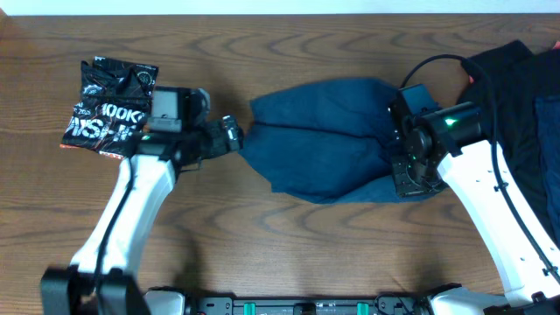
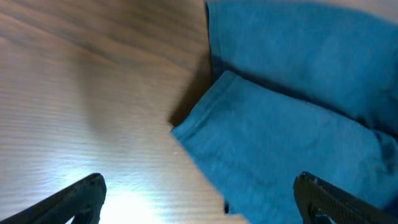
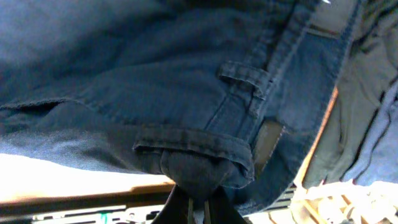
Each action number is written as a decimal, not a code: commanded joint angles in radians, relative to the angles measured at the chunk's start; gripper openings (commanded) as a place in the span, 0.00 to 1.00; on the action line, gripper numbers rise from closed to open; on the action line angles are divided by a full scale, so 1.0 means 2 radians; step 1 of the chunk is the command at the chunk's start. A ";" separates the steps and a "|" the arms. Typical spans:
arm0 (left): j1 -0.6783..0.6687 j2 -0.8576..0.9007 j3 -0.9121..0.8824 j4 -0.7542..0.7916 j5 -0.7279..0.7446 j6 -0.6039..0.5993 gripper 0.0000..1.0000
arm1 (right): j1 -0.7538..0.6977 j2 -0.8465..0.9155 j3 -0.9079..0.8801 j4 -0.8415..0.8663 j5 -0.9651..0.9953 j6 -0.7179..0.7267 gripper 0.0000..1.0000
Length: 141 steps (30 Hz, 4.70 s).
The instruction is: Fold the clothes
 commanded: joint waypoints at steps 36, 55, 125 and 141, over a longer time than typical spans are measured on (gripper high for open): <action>0.005 0.008 0.140 0.408 -0.075 -0.094 0.06 | -0.096 -0.003 0.002 0.614 -0.059 -0.044 0.01; 0.008 -0.010 0.165 -0.291 -0.005 -0.066 0.06 | -0.100 -0.003 -0.007 0.138 -0.054 -0.018 0.01; -0.005 0.133 0.117 -0.028 -0.047 0.022 0.98 | -0.175 0.144 -0.100 0.564 -0.239 -0.111 0.53; -0.014 0.176 0.117 0.197 -0.037 0.021 0.98 | -0.158 0.186 -0.101 0.454 -0.148 -0.008 0.54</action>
